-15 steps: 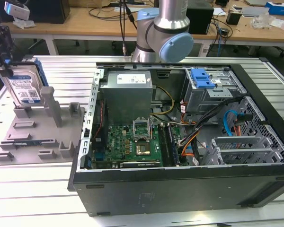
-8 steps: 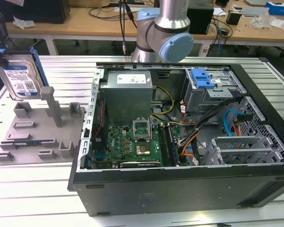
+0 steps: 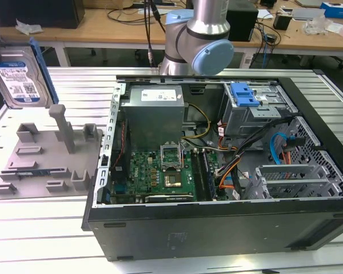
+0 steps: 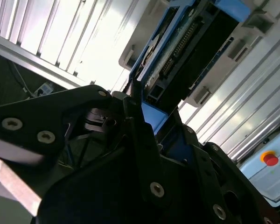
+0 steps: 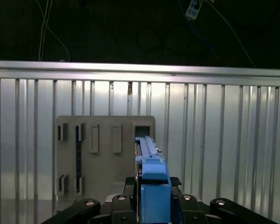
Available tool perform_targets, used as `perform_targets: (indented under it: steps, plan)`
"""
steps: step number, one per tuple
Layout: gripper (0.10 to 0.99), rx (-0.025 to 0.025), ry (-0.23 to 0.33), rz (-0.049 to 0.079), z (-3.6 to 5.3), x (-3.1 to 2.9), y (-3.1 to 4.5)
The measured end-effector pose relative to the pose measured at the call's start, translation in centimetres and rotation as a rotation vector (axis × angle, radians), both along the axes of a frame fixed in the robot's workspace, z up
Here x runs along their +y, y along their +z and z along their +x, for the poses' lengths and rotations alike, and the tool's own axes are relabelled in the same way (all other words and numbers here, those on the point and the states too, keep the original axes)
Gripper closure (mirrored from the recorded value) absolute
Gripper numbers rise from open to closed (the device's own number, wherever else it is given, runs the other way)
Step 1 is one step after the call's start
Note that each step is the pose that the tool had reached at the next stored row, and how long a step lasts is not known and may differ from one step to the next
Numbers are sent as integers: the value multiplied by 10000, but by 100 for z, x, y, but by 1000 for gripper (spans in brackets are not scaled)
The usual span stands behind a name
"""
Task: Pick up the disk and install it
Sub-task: 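Pick up the disk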
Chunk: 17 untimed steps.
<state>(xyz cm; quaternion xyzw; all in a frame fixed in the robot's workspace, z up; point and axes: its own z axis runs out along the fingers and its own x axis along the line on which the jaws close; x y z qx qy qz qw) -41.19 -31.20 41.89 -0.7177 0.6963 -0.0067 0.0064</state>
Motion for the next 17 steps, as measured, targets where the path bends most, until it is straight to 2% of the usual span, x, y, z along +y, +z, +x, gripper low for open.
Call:
perform_targets:
  steps: [2, 5, 7, 9, 10, 12, 17]
  plan:
    - [718, -20, 0, 0, 0, 0, 112]
    - [718, -38, 0, 0, 0, 0, 216]
    - [718, -61, 0, 0, 0, 0, 337]
    - [718, -122, -1, 0, 0, -3, 628]
    - [718, -140, 0, -1, 1, -3, 713]
    - [718, -153, -1, 2, 0, -6, 747]
    - [718, -155, 0, 15, 0, -10, 751]
